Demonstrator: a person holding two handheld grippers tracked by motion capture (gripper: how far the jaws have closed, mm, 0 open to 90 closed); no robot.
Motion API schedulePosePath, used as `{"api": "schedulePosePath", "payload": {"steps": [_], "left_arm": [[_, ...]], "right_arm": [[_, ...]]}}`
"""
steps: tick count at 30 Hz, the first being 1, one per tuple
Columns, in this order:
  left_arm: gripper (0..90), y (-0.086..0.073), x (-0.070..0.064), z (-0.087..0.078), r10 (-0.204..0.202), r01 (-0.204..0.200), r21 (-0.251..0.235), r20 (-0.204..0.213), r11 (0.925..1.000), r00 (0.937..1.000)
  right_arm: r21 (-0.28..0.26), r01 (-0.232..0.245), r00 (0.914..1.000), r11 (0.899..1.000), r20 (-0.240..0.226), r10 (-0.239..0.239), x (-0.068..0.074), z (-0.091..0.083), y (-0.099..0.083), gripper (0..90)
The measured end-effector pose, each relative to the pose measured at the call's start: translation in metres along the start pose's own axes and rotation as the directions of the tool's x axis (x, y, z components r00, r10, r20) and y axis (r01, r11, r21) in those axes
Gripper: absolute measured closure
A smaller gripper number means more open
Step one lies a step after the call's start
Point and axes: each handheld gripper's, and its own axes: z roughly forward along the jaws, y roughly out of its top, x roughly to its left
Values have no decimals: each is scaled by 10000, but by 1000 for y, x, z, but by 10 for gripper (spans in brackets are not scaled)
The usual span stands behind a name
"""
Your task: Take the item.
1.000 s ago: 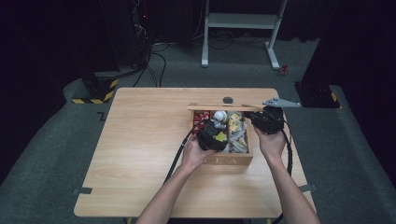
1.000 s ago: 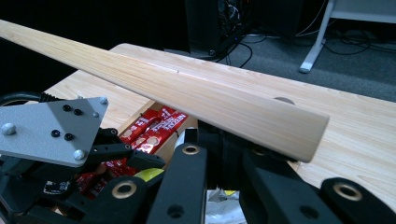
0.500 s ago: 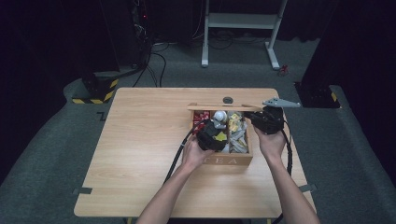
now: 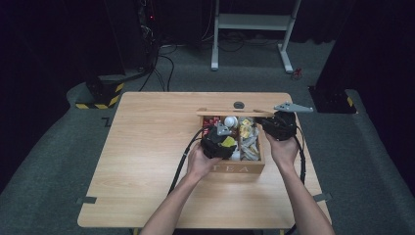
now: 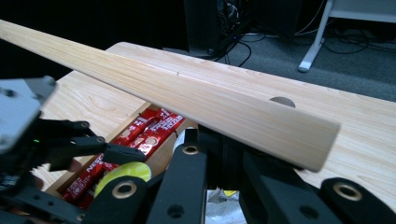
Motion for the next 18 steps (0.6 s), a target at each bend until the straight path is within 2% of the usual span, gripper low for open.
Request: {"api": "schedulePosePath", "payload": {"steps": [4, 9, 18], "left_arm": [[407, 0, 1, -8, -28, 30, -136, 103, 9999, 9999], [408, 0, 0, -15, 109, -108, -286, 30, 9995, 9999], [408, -3, 3, -30, 45, -45, -549, 14, 9985, 10000]], "right_arm": [[4, 35, 10000, 10000, 4, -35, 0, 0, 0, 896], [51, 33, 10000, 10000, 11, -34, 0, 0, 1, 896], [67, 52, 10000, 10000, 21, -52, 0, 0, 1, 896]]}}
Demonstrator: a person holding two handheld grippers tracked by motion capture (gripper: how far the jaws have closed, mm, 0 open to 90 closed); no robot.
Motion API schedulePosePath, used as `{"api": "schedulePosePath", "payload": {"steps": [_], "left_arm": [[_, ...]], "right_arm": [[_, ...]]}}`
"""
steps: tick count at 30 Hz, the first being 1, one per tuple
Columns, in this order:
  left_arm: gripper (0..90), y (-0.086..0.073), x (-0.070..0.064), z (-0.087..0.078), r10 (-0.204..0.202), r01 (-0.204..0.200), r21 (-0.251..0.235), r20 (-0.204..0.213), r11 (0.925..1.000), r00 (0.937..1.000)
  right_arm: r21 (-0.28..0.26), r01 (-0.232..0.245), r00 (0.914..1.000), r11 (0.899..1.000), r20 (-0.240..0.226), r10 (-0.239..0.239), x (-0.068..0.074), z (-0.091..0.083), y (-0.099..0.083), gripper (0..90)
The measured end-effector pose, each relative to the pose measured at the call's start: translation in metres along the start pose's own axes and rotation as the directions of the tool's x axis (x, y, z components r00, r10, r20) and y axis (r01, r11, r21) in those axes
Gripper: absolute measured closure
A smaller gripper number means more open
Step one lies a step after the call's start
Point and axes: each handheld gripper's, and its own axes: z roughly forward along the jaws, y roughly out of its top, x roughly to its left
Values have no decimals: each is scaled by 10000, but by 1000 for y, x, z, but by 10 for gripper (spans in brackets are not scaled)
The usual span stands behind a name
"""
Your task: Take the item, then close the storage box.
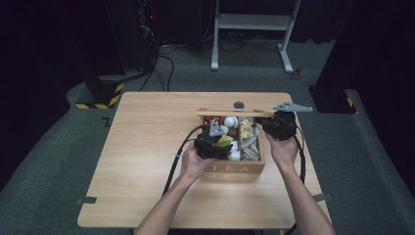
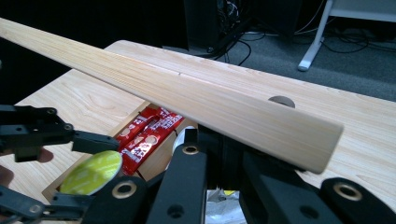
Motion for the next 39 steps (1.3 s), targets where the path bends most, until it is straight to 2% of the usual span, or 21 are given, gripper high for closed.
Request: {"api": "schedulePosePath", "payload": {"steps": [8, 13, 26, 35, 39], "left_arm": [[409, -7, 7, -13, -256, 256, -116, -33, 9996, 9997], [409, -8, 8, -20, -209, 208, -140, -92, 9997, 9997], [409, -20, 23, -39, -655, 648, -245, -264, 9976, 9975], [409, -27, 30, -49, -677, 659, -345, -522, 9972, 9963], [410, -32, 35, -54, -915, 894, -422, -521, 9951, 9944]], "right_arm": [[22, -24, 10000, 10000, 8, 24, 0, 1, 0, 895], [13, -100, 9999, 9999, 15, 100, 0, 1, 1, 893], [55, -85, 10000, 9999, 44, 85, 1, 1, 2, 893], [42, -40, 10000, 10000, 40, 39, 1, 2, 2, 894], [34, -62, 10000, 10000, 14, 62, 2, 2, 1, 894]]}}
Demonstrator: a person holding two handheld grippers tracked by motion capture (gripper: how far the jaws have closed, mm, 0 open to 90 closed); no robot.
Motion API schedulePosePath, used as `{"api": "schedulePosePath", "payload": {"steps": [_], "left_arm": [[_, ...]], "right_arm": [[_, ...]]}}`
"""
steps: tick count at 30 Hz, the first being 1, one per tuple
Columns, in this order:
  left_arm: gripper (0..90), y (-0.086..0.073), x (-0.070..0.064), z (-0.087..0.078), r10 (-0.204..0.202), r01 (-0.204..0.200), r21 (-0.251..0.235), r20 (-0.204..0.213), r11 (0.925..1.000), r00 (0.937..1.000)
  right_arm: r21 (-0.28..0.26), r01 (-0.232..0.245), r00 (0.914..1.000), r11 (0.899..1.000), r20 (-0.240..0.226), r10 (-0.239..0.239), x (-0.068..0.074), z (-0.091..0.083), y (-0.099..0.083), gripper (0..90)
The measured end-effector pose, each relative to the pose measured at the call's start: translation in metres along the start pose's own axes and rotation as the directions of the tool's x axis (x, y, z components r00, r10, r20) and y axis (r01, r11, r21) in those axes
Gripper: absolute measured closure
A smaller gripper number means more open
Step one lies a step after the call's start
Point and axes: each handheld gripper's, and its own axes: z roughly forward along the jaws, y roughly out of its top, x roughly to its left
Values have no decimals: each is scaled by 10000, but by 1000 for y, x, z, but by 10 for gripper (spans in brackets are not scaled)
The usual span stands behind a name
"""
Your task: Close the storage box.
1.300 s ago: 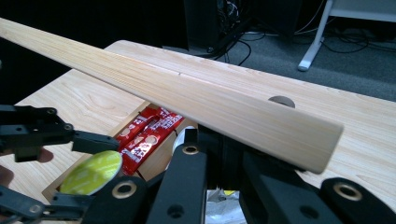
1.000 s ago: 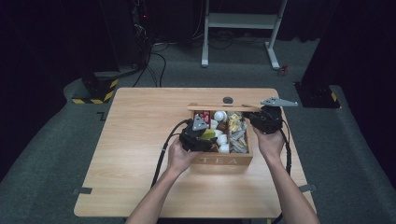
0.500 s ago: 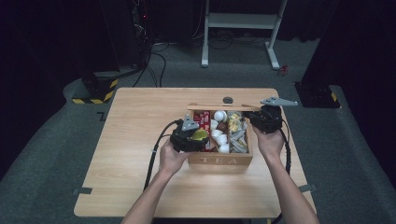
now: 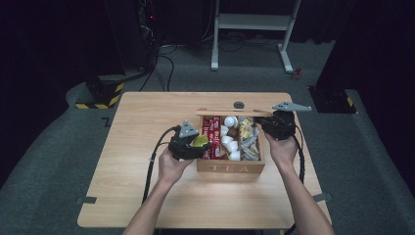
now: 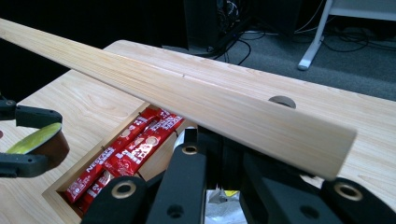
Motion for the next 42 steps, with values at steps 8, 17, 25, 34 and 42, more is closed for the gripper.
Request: {"api": "schedulePosePath", "payload": {"steps": [8, 17, 25, 34, 42], "left_arm": [[409, -5, 8, -9, -141, 141, -64, -108, 9999, 9998], [410, -13, 19, -16, -484, 483, -59, -211, 9988, 9986], [410, -24, 30, -26, -707, 706, -31, -529, 9975, 9961], [410, -38, 38, -31, -965, 973, 54, -788, 9952, 9922], [410, -48, 43, -36, -1059, 1077, 111, -1062, 9941, 9887]], "right_arm": [[28, 45, 10000, 10000, 12, -45, 0, 1, 0, 893], [47, 33, 10000, 10000, 7, -33, 1, 1, 0, 893], [47, 62, 10000, 10000, 18, -62, 2, 2, 0, 893], [42, 87, 10000, 10000, 26, -88, 2, 2, 1, 893], [44, 83, 10000, 10000, 29, -83, 2, 1, 1, 893]]}}
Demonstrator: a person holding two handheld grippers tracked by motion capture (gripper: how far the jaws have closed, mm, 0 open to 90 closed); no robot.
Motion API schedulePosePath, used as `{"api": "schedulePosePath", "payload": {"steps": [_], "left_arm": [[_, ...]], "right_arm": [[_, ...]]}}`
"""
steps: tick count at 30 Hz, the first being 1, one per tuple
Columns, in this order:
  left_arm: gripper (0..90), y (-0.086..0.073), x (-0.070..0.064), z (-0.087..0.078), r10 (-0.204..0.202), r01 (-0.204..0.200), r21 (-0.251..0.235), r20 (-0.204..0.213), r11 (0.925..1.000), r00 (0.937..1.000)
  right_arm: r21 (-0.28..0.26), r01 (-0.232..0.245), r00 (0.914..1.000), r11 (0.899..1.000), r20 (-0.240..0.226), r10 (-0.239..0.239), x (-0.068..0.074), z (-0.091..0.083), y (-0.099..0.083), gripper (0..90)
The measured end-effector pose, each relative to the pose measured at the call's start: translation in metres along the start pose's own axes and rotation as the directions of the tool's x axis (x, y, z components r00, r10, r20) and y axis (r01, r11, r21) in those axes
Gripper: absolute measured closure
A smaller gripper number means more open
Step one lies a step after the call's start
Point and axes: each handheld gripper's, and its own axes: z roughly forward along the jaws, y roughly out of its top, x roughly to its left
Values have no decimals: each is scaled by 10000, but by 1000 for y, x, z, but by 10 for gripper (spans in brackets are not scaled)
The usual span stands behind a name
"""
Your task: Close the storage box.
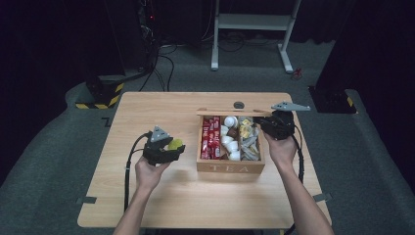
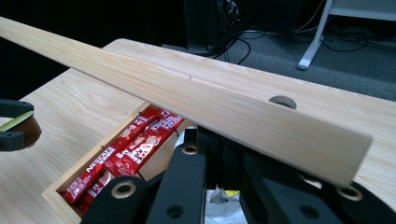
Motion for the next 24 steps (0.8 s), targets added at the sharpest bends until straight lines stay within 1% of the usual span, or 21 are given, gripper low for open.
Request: {"api": "schedulePosePath", "payload": {"steps": [4, 6, 7, 8, 10, 18, 20, 21, 24], "left_arm": [[409, -5, 2, 0, -92, 93, 55, -73, 9999, 9999], [409, -8, 5, -1, -127, 129, 109, -181, 9999, 9998], [409, -12, 7, -3, -216, 218, 76, -276, 9997, 9994], [409, -12, 7, -3, -216, 218, 76, -276, 9997, 9994], [409, -16, 10, -3, -381, 384, 82, -317, 9992, 9988], [409, -26, 15, -1, -597, 603, 134, -462, 9981, 9971], [409, -29, 17, 0, -623, 634, 191, -515, 9978, 9967], [409, -33, 18, 3, -699, 717, 285, -585, 9970, 9958], [409, -37, 19, 7, -748, 772, 371, -618, 9963, 9953]], "right_arm": [[2, 0, 10000, 10000, 23, 0, 0, 0, 0, 892], [-12, -23, 10000, 10000, 11, 23, 0, 0, 0, 893], [4, -10, 10000, 10000, 21, 10, 0, 0, 0, 892], [4, -10, 10000, 10000, 21, 10, 0, 0, 0, 892], [9, 1, 10000, 10000, 14, -1, 0, 0, 0, 893], [16, -24, 10000, 10000, 35, 24, 1, 0, 0, 893], [8, 10, 10000, 10000, 37, -10, 0, 0, 0, 894], [20, -4, 10000, 10000, 39, 4, 1, 0, 0, 893], [9, -20, 10000, 10000, 36, 20, 1, 0, 0, 893]]}}
